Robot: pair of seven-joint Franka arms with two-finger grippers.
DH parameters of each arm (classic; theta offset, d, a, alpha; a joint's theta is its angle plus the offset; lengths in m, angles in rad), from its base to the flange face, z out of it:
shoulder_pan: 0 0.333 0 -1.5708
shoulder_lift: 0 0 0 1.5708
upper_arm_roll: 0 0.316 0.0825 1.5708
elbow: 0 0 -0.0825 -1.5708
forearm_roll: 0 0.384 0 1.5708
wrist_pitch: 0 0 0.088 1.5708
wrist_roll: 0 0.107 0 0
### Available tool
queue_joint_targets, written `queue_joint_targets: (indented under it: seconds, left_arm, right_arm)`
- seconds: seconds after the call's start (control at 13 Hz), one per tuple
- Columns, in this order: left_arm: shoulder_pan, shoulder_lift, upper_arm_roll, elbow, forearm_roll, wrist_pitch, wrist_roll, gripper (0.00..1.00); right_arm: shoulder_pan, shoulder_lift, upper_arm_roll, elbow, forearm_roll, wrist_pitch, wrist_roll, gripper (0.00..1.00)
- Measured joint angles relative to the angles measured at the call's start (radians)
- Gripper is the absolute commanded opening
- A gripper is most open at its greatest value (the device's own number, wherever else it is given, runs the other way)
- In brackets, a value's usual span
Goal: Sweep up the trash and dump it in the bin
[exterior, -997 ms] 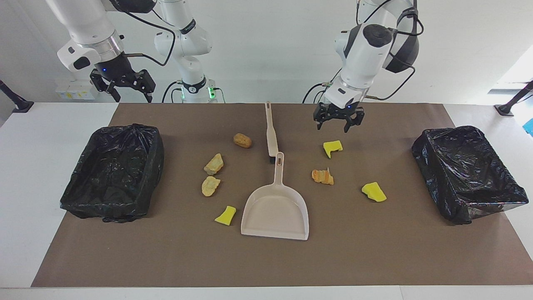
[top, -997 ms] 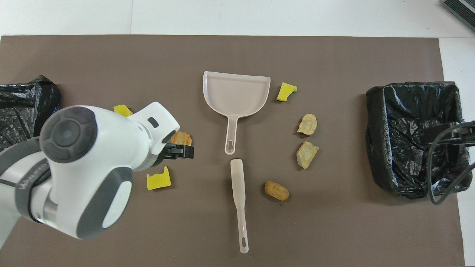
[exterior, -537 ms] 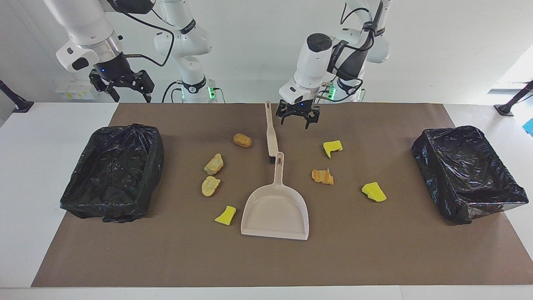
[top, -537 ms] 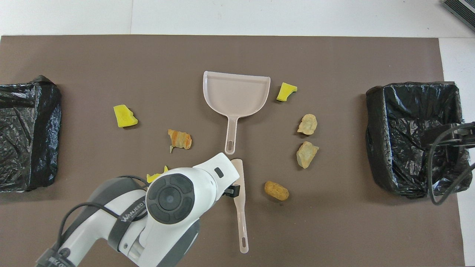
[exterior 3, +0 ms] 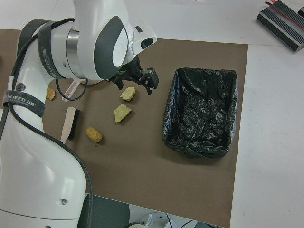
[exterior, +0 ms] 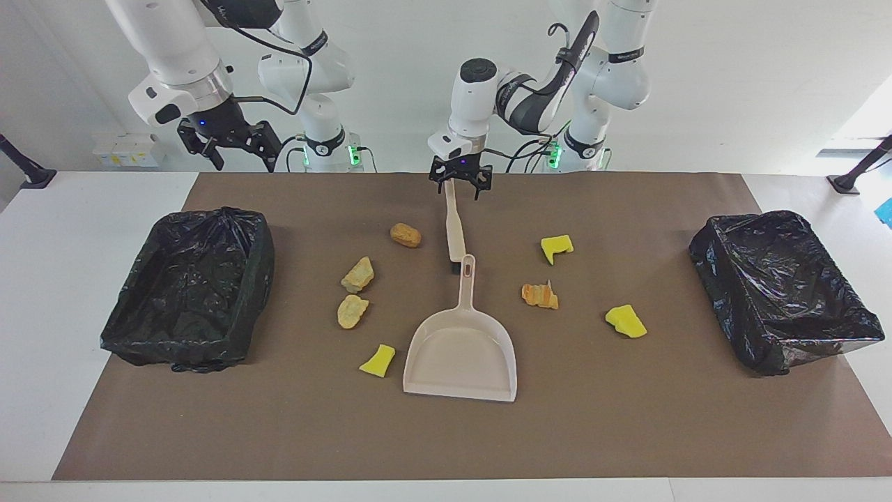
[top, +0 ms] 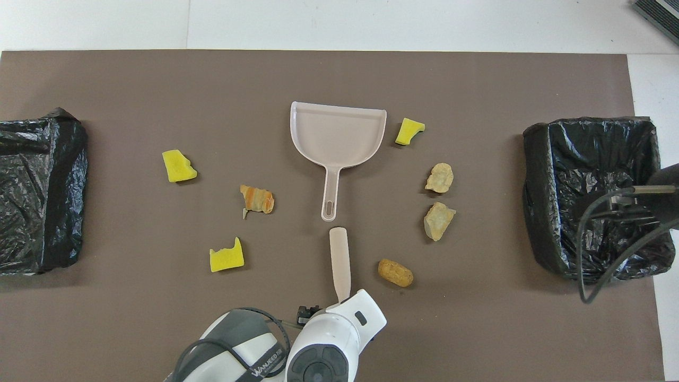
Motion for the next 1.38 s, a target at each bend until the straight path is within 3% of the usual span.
queue_joint_targets:
  seconds: [0.15,0.46,0.84,1.38]
  left_arm:
    - [-0.007,0.010,0.001,-0.009,0.000,0.022,-0.012,1.00]
    - [-0.007,0.041,0.008,-0.011,0.001,0.059,-0.012,0.80]
    - [-0.007,0.085,0.008,-0.011,0.001,0.105,-0.012,0.79]
    - [-0.007,0.083,0.009,-0.009,0.001,0.098,-0.024,0.79]
  right_arm:
    - [0.021,0.013,0.002,-0.009,0.000,0.018,0.010,1.00]
    - [0.068,0.055,0.003,-0.011,0.002,0.050,0.093,1.00]
    - [0.115,0.118,0.005,-0.004,0.006,0.094,0.145,1.00]
    - [0.107,0.118,0.000,-0.002,0.006,0.094,0.109,1.00]
